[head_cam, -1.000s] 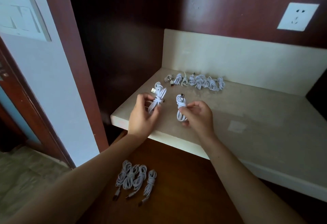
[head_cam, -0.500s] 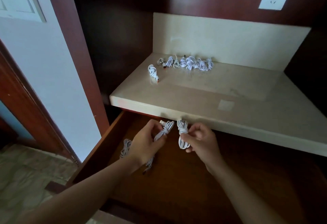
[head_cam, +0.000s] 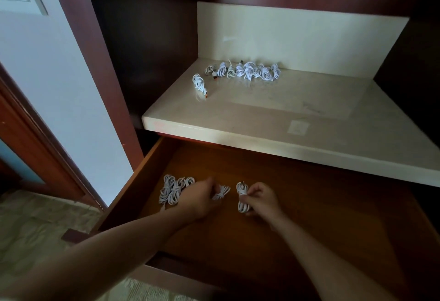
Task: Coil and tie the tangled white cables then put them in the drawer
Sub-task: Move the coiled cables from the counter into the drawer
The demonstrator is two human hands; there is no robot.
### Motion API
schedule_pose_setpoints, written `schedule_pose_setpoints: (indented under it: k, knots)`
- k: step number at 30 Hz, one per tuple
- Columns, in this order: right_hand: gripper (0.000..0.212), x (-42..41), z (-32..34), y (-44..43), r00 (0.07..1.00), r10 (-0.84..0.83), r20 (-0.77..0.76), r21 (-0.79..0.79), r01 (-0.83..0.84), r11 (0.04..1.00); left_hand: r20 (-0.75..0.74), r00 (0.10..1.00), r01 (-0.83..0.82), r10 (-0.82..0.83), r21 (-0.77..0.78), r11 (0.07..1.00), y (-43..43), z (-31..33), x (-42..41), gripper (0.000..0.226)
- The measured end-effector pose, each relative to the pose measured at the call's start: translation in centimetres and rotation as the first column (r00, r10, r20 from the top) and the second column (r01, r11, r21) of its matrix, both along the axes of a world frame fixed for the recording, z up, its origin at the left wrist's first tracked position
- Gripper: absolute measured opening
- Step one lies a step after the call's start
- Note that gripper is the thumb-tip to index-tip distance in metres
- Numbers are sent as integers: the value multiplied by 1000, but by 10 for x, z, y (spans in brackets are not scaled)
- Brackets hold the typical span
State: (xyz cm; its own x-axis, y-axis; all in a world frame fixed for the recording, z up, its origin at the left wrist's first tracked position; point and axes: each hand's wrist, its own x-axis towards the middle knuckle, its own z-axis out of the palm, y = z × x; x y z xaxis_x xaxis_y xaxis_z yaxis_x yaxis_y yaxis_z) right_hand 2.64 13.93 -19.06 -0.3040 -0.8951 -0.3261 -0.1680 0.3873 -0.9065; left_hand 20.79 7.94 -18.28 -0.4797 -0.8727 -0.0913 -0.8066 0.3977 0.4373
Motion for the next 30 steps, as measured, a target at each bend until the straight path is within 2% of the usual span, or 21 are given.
schedule_pose_setpoints:
  k: [7, 13, 16, 21, 23, 27, 30]
  knots:
    - [24, 12, -12, -11, 998, 51, -39, 98, -47, 994, 206, 978, 53, -13, -188, 981, -4, -7, -13, 25]
    - [25, 19, -19, -24, 988, 75, -139, 115, -59, 992, 336, 942, 61, 9, -197, 978, -12, -14, -9, 35]
    - [17, 19, -30, -21, 972, 153, -179, 142, -129, 981, 340, 940, 68, 1, -190, 979, -13, -16, -7, 37]
    - [8, 13, -29, -17, 923, 294, -248, 53, -290, 955, 268, 963, 71, -29, -148, 987, -16, -16, -5, 29]
    - [17, 11, -27, -15, 866, 375, -331, 59, -377, 924, 256, 966, 70, -32, -139, 988, -18, -15, -3, 26]
    - [34, 3, -20, -6, 630, 529, -569, 131, -566, 814, 197, 980, 29, 3, -158, 987, -21, -8, 1, 24]
    - [40, 2, -8, -4, 487, 548, -680, 192, -603, 774, 144, 989, -6, 22, -112, 994, -23, 1, 4, 23]
